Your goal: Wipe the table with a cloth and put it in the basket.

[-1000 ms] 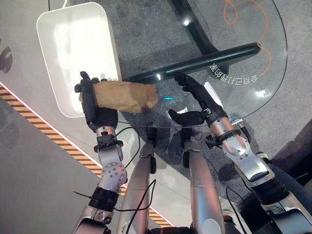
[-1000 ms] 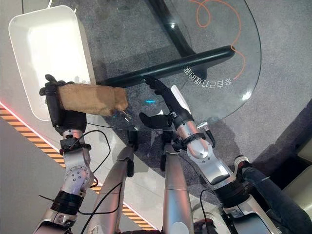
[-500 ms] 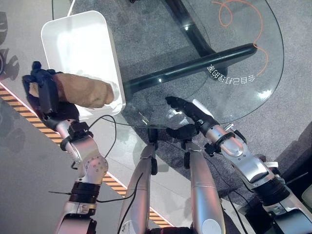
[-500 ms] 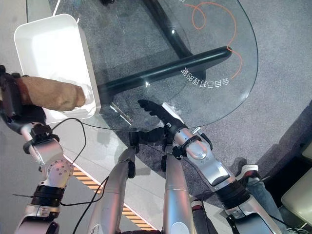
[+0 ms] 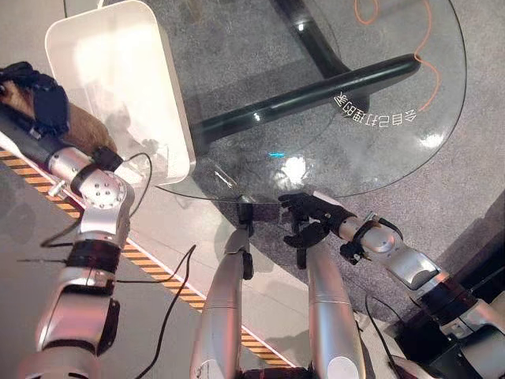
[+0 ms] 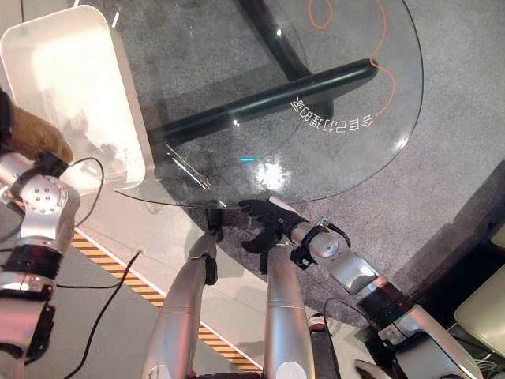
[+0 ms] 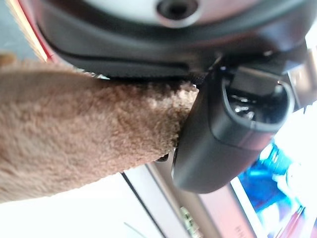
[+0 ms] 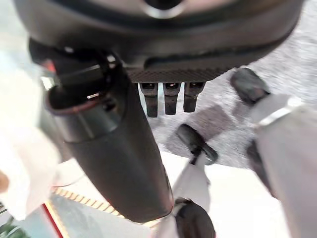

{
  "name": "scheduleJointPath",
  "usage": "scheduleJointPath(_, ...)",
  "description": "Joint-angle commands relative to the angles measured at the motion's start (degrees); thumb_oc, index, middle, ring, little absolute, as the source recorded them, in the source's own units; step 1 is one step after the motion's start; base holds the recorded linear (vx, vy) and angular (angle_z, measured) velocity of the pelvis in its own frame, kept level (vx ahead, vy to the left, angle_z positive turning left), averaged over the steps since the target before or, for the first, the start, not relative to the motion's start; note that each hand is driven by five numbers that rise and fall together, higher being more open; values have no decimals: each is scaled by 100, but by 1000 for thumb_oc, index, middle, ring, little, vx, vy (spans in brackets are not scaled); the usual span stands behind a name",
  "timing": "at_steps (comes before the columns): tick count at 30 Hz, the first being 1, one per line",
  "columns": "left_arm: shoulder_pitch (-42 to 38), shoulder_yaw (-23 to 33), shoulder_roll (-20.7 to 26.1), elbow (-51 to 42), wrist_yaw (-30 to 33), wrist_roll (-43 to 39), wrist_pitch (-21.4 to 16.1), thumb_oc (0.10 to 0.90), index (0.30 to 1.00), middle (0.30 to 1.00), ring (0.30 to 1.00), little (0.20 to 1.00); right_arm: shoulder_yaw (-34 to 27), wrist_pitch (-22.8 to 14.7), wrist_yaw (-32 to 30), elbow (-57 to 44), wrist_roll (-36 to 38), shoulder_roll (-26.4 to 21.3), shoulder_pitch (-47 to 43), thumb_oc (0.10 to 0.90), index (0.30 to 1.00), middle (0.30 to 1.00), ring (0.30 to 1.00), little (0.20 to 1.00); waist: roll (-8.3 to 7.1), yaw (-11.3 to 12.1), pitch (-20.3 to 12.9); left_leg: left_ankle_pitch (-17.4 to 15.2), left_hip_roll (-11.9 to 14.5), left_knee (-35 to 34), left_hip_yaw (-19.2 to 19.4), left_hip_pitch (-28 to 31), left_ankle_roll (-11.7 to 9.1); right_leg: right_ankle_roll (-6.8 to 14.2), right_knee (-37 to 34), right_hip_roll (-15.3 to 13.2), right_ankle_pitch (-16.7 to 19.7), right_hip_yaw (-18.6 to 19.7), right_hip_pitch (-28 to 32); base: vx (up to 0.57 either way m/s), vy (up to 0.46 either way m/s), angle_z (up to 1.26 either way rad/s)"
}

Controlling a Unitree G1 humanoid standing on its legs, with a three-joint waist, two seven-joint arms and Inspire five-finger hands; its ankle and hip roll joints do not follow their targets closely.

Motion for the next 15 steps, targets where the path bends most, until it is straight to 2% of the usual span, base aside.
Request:
scheduleJointPath(1,-535,170,932,11,119,565,-238,100,300,300,300,200,279,-408,122,-139,446,75,179,800,900,900,900,900,11,-225,-150,-744,-282,646,126,-48,74,103,-465,478,104,275,63,0,0,0)
scheduleJointPath(9,-1412,-473,964,735,-242,255,-46,100,300,300,300,200,372,-710,97,264,573,241,242,800,900,900,900,900,-197,-356,-150,-777,-222,735,137,-351,68,184,-417,549,213,399,-245,9,5,-2)
scheduleJointPath(15,-1823,-752,887,1377,-698,1,401,100,300,300,300,200,410,-833,137,366,560,375,210,800,900,900,900,900,-302,-446,-150,-790,-198,798,114,-532,38,239,-416,573,281,442,-384,8,7,-3)
